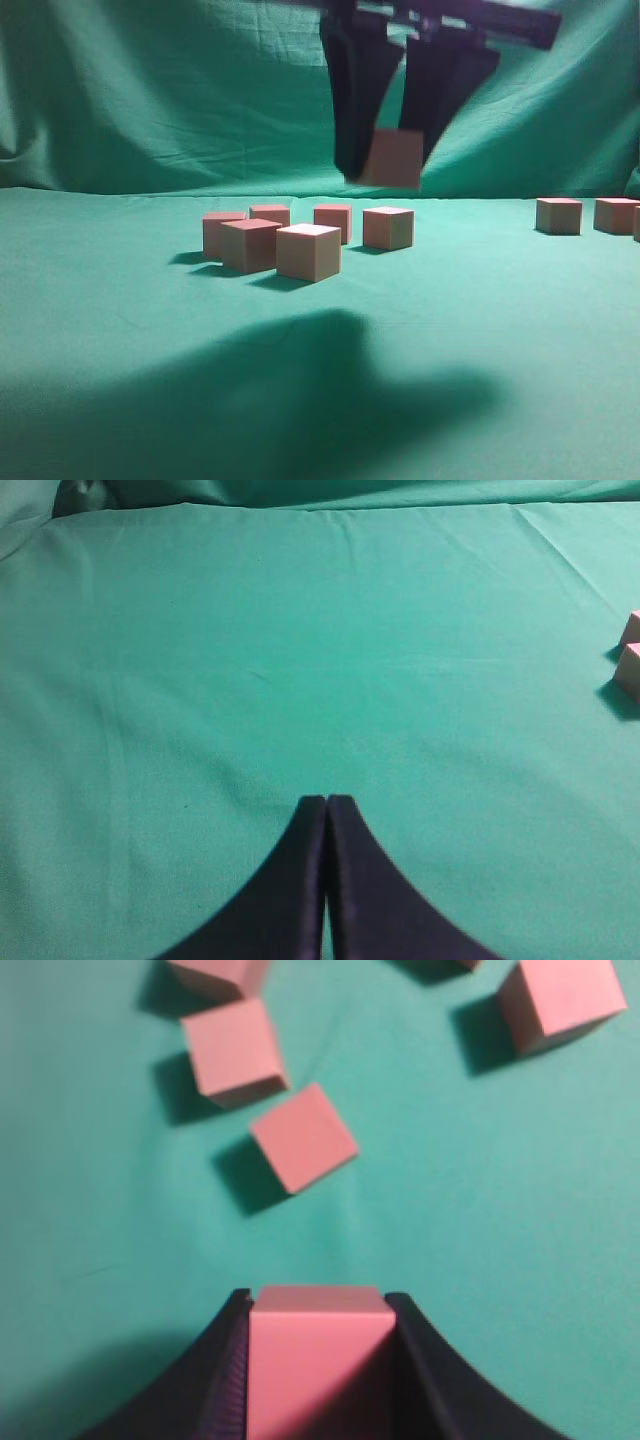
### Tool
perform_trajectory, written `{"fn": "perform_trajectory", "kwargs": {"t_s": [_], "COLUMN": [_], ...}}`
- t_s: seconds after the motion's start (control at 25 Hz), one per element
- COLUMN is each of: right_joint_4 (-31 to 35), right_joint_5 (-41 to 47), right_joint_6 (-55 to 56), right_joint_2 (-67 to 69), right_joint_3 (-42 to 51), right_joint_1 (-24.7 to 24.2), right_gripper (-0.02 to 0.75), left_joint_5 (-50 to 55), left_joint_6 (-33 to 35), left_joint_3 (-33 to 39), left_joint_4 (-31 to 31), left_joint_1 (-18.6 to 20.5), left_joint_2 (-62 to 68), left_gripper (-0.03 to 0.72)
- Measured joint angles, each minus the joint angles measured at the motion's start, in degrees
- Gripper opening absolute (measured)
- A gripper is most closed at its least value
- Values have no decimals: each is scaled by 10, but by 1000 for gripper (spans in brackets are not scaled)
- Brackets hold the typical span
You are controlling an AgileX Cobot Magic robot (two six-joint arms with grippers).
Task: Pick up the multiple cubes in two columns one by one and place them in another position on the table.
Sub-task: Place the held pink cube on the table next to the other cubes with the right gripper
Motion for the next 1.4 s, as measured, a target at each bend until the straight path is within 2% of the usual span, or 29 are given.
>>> {"fn": "perform_trajectory", "kwargs": {"t_s": [0.36,1.16,1.4], "right_joint_4": [-41,-55,-55], "right_joint_5": [-21,-54,-48], "right_joint_6": [44,44,42], "right_joint_2": [68,107,104], "right_joint_3": [0,0,0], "right_joint_1": [2,5,5], "right_gripper": [261,261,575], "left_joint_5": [0,0,0], "left_joint_6": [0,0,0], "left_joint_3": [0,0,0], "left_joint_4": [0,0,0], "left_joint_1": [0,0,0], "left_joint_2": [0,0,0], "left_gripper": [0,0,0]}}
